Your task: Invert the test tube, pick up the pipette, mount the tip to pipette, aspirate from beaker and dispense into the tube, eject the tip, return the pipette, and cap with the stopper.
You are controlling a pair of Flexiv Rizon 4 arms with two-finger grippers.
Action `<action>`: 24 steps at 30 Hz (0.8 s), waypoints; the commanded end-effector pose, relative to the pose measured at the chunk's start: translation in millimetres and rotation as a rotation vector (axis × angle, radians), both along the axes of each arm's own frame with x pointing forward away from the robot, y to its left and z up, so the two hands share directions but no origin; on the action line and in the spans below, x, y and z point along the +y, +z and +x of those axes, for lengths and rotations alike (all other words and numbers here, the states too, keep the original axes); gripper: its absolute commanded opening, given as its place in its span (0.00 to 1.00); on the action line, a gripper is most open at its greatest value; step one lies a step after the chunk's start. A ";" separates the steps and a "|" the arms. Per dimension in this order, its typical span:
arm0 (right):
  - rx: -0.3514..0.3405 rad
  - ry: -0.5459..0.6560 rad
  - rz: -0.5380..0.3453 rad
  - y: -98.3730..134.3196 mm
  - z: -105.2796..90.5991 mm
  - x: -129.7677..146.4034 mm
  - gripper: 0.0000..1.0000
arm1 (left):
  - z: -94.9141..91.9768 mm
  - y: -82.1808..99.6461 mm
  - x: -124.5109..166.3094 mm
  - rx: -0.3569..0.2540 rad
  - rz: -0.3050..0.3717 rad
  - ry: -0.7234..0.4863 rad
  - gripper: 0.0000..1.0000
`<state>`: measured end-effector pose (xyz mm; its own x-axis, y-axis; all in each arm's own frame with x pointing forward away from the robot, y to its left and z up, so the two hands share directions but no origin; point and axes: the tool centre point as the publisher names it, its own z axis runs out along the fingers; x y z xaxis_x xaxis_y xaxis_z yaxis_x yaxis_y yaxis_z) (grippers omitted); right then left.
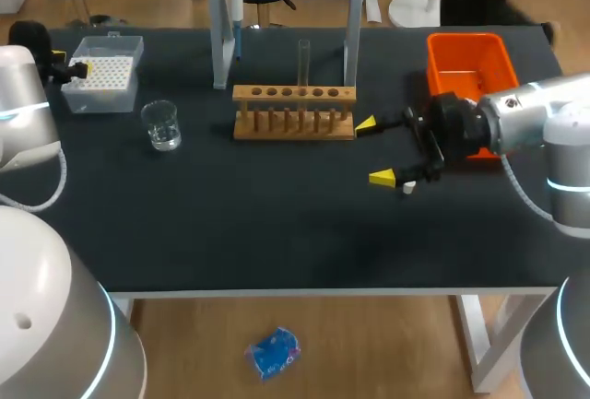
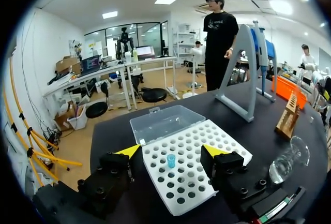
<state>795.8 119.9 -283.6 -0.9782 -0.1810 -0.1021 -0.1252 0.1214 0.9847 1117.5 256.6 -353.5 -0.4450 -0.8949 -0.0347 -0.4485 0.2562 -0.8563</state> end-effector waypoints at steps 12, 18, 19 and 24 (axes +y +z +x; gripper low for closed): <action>-0.001 0.000 0.001 -0.6 -0.2 -0.2 1.00 | 12.8 -7.2 0.9 0.015 0.010 -0.003 0.56; -0.001 0.000 0.001 -0.6 -0.2 -0.2 1.00 | 15.2 -9.7 1.1 0.020 0.010 0.000 0.49; -0.001 0.000 0.001 -0.6 -0.2 -0.2 1.00 | 15.4 -9.9 1.0 0.021 0.009 -0.001 0.49; -0.001 0.000 0.001 -0.6 -0.2 -0.2 1.00 | 16.0 -10.8 1.7 0.023 0.010 0.002 0.47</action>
